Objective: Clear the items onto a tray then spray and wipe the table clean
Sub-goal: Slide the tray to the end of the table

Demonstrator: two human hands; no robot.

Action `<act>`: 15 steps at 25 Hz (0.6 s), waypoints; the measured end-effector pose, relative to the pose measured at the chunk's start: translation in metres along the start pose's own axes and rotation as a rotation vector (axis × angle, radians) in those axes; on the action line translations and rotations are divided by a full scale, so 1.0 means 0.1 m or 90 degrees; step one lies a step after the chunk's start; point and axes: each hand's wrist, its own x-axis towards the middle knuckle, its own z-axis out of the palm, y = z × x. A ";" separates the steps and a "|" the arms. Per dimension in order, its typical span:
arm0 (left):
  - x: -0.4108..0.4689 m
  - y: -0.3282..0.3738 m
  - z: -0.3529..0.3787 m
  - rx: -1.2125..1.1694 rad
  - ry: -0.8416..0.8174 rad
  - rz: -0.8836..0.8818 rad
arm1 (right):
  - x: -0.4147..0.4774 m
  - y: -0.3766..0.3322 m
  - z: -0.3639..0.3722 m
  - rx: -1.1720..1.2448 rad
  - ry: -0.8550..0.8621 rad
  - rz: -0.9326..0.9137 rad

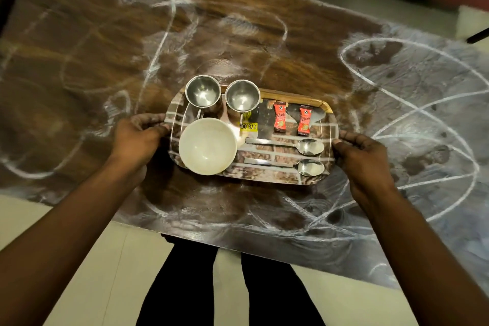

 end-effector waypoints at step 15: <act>-0.24 0.80 -2.24 -0.209 0.103 0.007 | -1.00 -1.82 1.74 -0.064 -0.129 -0.087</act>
